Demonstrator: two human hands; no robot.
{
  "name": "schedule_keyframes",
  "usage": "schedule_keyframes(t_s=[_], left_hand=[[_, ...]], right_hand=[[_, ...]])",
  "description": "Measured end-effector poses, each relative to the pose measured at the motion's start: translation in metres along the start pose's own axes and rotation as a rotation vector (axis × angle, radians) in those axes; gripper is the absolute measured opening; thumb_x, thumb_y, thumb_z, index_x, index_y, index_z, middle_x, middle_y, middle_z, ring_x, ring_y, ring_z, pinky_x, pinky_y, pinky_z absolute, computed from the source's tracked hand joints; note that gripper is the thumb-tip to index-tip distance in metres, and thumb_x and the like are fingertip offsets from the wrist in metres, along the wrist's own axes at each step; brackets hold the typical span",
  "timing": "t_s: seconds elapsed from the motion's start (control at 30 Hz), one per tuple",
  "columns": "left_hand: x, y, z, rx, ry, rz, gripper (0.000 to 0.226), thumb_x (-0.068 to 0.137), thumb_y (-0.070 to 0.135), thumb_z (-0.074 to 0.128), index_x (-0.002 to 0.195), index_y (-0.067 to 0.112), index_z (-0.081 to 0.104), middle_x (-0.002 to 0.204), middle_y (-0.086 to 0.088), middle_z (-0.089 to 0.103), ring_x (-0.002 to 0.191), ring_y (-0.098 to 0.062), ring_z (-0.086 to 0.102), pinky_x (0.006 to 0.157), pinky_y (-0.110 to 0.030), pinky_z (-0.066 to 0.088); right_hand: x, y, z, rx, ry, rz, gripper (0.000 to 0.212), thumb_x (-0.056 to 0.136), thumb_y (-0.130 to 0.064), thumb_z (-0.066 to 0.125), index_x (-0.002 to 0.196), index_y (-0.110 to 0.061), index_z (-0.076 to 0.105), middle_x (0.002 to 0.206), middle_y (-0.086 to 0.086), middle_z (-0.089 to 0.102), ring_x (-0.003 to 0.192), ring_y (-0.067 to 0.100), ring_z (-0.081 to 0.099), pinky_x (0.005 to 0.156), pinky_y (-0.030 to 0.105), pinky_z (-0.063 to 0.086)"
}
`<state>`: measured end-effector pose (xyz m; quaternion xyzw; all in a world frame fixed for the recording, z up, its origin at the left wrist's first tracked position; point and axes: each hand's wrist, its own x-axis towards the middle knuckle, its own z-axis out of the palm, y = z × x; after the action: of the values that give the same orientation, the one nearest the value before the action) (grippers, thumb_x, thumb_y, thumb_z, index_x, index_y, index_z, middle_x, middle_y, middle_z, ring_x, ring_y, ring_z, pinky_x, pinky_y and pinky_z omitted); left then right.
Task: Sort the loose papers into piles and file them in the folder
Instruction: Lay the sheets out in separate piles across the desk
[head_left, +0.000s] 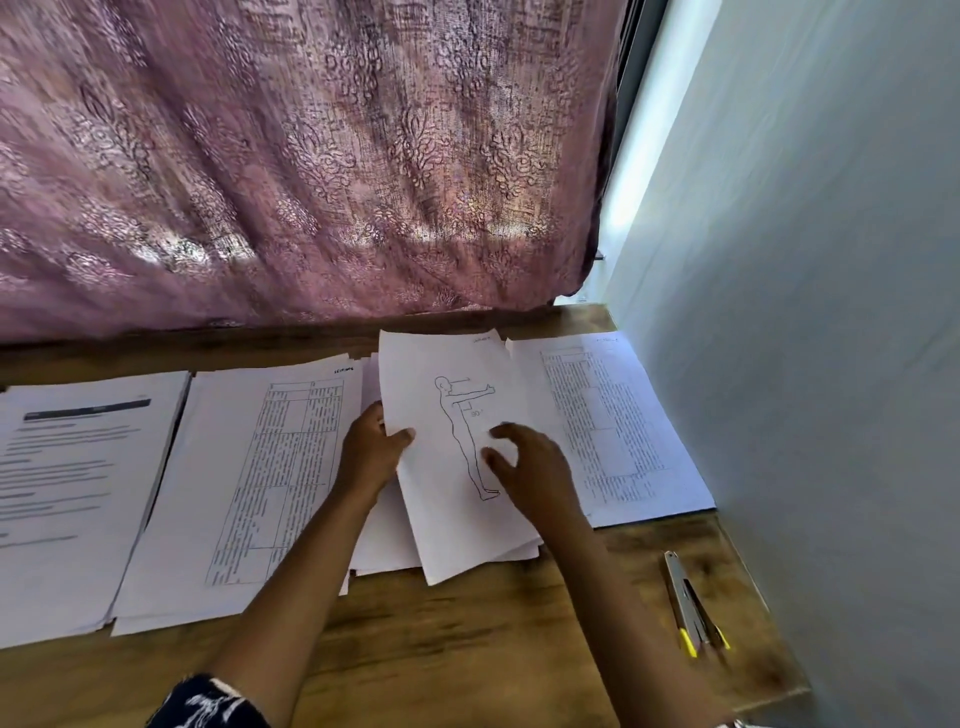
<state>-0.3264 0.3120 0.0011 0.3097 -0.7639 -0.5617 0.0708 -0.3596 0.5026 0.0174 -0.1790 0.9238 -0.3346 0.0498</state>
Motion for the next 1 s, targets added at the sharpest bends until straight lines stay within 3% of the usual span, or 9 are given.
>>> schedule_keyframes(t_s=[0.07, 0.17, 0.27, 0.37, 0.43, 0.53, 0.57, 0.67, 1.0], left_hand=[[0.003, -0.002, -0.005, 0.077, 0.032, 0.046, 0.043, 0.091, 0.012, 0.065, 0.131, 0.010, 0.051, 0.132, -0.012, 0.059, 0.119, -0.033, 0.057, 0.102, -0.047, 0.046], [0.003, -0.005, -0.007, 0.222, 0.109, 0.199, 0.061, 0.089, 0.012, 0.068, 0.143, 0.017, 0.040, 0.139, -0.009, 0.053, 0.123, -0.031, 0.055, 0.101, -0.044, 0.045], [0.000, -0.012, -0.003, 0.472, 0.139, 0.267, 0.085, 0.087, 0.019, 0.071, 0.154, 0.018, 0.018, 0.154, -0.011, 0.032, 0.136, -0.032, 0.041, 0.106, -0.043, 0.039], [-0.004, -0.024, -0.003, 0.671, 0.162, 0.357, 0.086, 0.086, 0.029, 0.071, 0.153, 0.013, 0.019, 0.155, -0.016, 0.029, 0.141, -0.036, 0.031, 0.112, -0.049, 0.031], [-0.004, -0.039, -0.006, 0.813, 0.154, 0.422, 0.075, 0.090, 0.037, 0.064, 0.151, 0.013, 0.028, 0.155, -0.016, 0.030, 0.143, -0.037, 0.026, 0.116, -0.052, 0.017], [-0.005, -0.054, -0.010, 0.908, 0.114, 0.357, 0.071, 0.096, 0.059, 0.035, 0.153, 0.017, 0.024, 0.157, -0.011, 0.025, 0.147, -0.031, 0.018, 0.116, -0.046, -0.001], [-0.005, -0.056, -0.010, 0.918, 0.102, 0.333, 0.075, 0.094, 0.063, 0.024, 0.154, 0.019, 0.020, 0.159, -0.009, 0.021, 0.148, -0.029, 0.014, 0.115, -0.044, -0.004], [-0.007, -0.061, -0.010, 0.910, 0.083, 0.302, 0.080, 0.087, 0.064, 0.011, 0.155, 0.022, 0.013, 0.161, -0.005, 0.011, 0.149, -0.025, 0.006, 0.114, -0.040, -0.006], [-0.011, -0.057, -0.010, 0.762, 0.077, 0.289, 0.062, 0.099, 0.039, 0.047, 0.152, 0.020, 0.023, 0.161, -0.006, 0.015, 0.149, -0.025, 0.007, 0.119, -0.041, 0.001]], right_hand=[[0.003, 0.017, -0.003, -0.120, 0.056, 0.033, 0.041, 0.092, -0.033, 0.061, 0.129, -0.016, 0.055, 0.136, 0.003, 0.055, 0.127, 0.021, 0.047, 0.108, 0.035, 0.033], [0.004, 0.031, -0.001, -0.248, -0.079, 0.045, 0.054, 0.092, -0.041, 0.057, 0.141, -0.022, 0.043, 0.153, 0.003, 0.034, 0.144, 0.022, 0.024, 0.117, 0.045, 0.017], [-0.003, 0.033, 0.010, -0.372, -0.197, -0.037, 0.061, 0.093, -0.052, 0.048, 0.145, -0.026, 0.033, 0.160, -0.001, 0.016, 0.148, 0.018, 0.007, 0.117, 0.050, 0.002], [-0.012, 0.032, 0.022, -0.478, -0.223, -0.036, 0.068, 0.094, -0.059, 0.038, 0.150, -0.024, 0.023, 0.161, 0.001, 0.008, 0.148, 0.019, 0.001, 0.116, 0.049, -0.005], [-0.019, 0.029, 0.030, -0.541, -0.190, -0.003, 0.072, 0.092, -0.063, 0.024, 0.150, -0.020, 0.026, 0.160, 0.004, 0.016, 0.148, 0.022, 0.010, 0.116, 0.050, -0.002], [-0.026, 0.024, 0.041, -0.566, -0.095, 0.060, 0.073, 0.085, -0.061, 0.025, 0.128, -0.013, 0.060, 0.135, 0.012, 0.056, 0.126, 0.030, 0.052, 0.106, 0.058, 0.029], [-0.027, 0.021, 0.044, -0.567, -0.078, 0.075, 0.071, 0.085, -0.059, 0.028, 0.122, -0.011, 0.065, 0.127, 0.013, 0.062, 0.120, 0.031, 0.058, 0.104, 0.059, 0.032], [-0.029, 0.018, 0.050, -0.559, -0.043, 0.076, 0.069, 0.087, -0.057, 0.031, 0.121, -0.007, 0.065, 0.125, 0.017, 0.062, 0.120, 0.035, 0.056, 0.106, 0.059, 0.020], [-0.033, 0.015, 0.062, -0.565, -0.020, 0.041, 0.068, 0.083, -0.059, 0.032, 0.117, -0.011, 0.067, 0.123, 0.014, 0.064, 0.116, 0.036, 0.059, 0.106, 0.057, 0.024]])
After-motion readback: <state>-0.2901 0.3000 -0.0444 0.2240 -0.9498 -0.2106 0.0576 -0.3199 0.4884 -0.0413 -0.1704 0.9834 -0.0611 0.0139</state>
